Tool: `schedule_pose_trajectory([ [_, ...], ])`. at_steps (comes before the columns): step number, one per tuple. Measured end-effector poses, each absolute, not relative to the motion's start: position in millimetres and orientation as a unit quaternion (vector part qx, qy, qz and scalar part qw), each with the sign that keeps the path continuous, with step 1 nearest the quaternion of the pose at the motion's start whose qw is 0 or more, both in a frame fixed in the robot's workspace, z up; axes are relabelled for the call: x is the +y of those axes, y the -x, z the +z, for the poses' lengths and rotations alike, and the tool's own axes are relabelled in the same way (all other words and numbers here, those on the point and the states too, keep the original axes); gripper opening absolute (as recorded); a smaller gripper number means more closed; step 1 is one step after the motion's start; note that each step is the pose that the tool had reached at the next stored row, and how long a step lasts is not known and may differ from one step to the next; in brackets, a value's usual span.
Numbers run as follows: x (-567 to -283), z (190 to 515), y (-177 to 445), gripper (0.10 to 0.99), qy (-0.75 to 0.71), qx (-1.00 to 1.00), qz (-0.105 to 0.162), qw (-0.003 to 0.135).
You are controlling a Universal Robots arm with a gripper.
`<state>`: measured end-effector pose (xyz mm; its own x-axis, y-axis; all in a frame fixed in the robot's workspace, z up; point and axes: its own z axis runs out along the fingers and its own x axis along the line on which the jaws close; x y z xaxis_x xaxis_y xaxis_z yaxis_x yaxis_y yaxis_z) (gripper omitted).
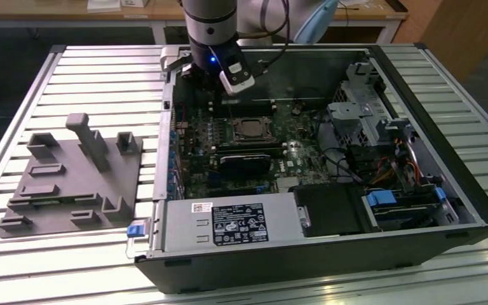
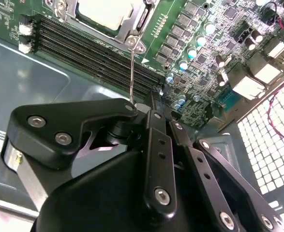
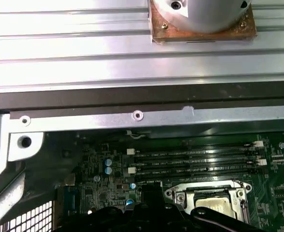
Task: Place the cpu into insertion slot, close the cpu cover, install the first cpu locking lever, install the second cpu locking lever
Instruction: 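Install the first cpu locking lever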
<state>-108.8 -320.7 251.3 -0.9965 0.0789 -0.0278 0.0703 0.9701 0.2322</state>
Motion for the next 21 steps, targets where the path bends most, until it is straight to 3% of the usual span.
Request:
schedule_pose_trajectory([
  [21, -320.8, 251.3, 68.0, 0.106, -0.038, 0.992, 0.116, 0.016],
])
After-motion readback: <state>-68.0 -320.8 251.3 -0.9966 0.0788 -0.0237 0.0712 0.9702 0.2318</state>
